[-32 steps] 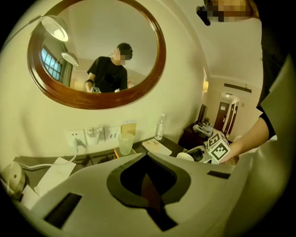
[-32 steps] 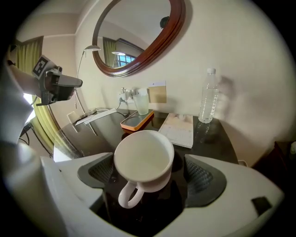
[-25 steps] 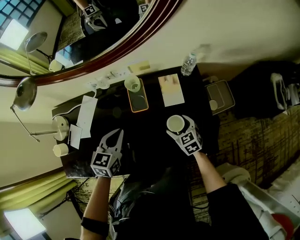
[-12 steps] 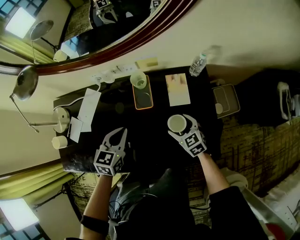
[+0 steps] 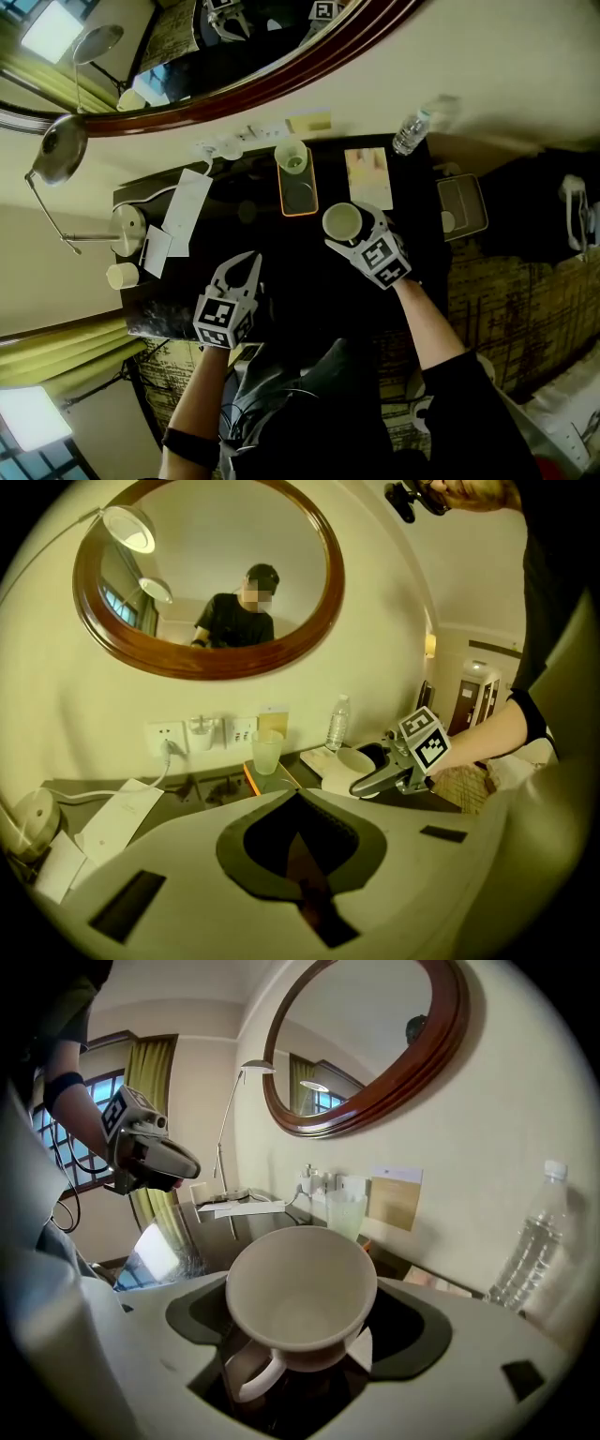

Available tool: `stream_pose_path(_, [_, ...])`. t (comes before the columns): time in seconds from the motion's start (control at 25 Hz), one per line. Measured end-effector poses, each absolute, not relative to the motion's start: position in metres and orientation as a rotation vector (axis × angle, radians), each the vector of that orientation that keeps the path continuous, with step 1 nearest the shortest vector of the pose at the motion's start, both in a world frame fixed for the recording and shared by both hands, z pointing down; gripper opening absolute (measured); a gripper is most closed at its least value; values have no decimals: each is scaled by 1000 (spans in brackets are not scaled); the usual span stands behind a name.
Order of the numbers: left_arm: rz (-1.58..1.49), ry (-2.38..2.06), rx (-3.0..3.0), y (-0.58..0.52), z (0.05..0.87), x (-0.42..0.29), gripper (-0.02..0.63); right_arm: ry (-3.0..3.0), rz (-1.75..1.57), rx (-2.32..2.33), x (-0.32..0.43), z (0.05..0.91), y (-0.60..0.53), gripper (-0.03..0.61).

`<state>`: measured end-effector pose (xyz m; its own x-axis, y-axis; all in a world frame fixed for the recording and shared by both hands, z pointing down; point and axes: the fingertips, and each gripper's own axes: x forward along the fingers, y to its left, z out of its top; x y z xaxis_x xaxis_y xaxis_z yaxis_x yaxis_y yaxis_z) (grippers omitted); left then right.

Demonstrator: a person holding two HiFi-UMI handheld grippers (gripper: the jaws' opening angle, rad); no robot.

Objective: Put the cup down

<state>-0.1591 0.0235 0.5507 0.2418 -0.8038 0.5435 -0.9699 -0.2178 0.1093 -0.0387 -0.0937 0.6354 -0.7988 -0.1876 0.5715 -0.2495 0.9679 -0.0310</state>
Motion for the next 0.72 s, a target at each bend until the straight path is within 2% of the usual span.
stream_pose_path(0.4, [510, -1663, 2091, 18, 547, -173, 5, -2545, 83, 218, -113, 625, -118, 428])
stream_pose_path(0.72, [500, -1697, 2069, 21, 560, -190, 5, -2519, 91, 208, -143, 638, -129, 428])
